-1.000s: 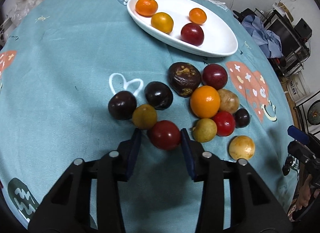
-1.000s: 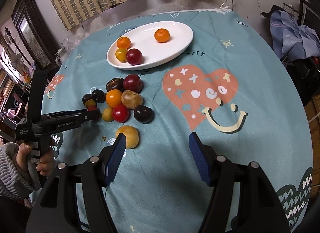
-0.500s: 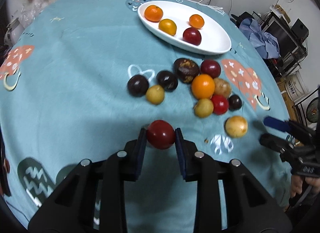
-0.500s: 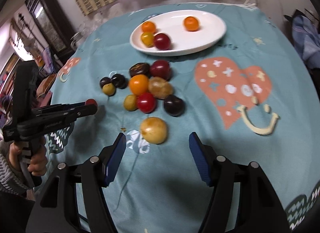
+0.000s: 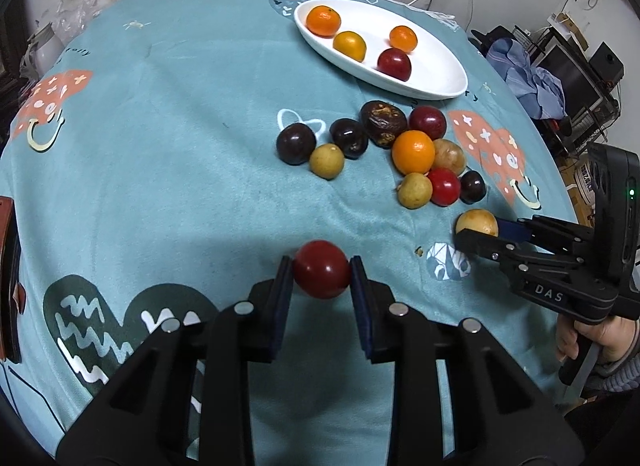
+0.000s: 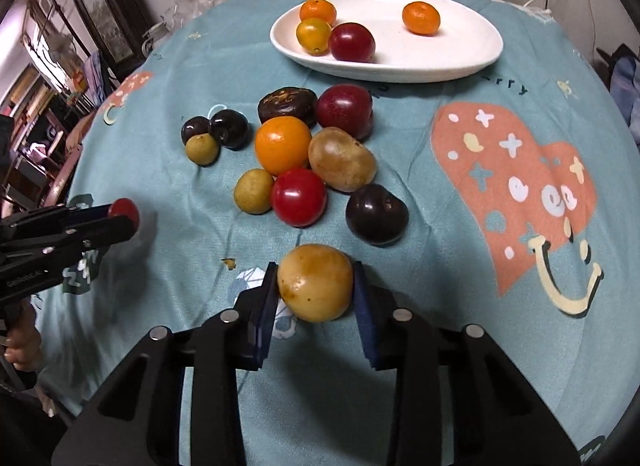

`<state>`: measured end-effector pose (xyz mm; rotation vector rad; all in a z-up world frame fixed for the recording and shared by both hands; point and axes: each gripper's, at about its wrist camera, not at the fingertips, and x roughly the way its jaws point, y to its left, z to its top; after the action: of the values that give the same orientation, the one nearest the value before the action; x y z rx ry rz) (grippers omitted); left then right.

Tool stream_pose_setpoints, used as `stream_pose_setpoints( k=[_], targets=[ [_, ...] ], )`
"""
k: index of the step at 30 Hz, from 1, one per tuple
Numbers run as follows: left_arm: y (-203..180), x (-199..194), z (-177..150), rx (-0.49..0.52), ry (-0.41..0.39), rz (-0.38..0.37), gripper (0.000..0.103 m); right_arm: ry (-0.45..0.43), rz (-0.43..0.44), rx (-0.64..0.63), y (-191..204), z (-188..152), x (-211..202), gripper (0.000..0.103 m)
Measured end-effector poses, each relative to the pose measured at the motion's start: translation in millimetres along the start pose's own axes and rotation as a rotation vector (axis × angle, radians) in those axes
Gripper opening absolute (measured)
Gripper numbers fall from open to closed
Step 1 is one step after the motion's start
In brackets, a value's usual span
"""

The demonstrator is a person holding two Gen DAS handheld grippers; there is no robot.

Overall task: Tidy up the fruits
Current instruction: 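Grasp a red cherry tomato with the left tool while the right tool grasps a golden round fruit, then carry both fruits onto the white plate and open both tools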

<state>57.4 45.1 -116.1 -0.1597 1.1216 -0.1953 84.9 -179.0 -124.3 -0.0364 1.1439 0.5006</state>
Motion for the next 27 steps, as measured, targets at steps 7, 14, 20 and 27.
stream_pose_setpoints(
  k=[7,14,20,27],
  targets=[
    [-23,8,28,0.060,-0.004,-0.032,0.029,-0.071,-0.008,0.094,-30,-4,-32,0.035],
    [-58,22,117,0.159,-0.084,-0.055,0.029,-0.226,-0.059,0.146,-73,53,-66,0.036],
    [-77,53,202,0.185,-0.128,-0.063,0.029,-0.287,-0.073,0.092,-83,113,-48,0.036],
    [-77,103,241,0.169,-0.095,-0.041,0.033,-0.239,-0.089,0.030,-83,150,-2,0.036]
  ],
)
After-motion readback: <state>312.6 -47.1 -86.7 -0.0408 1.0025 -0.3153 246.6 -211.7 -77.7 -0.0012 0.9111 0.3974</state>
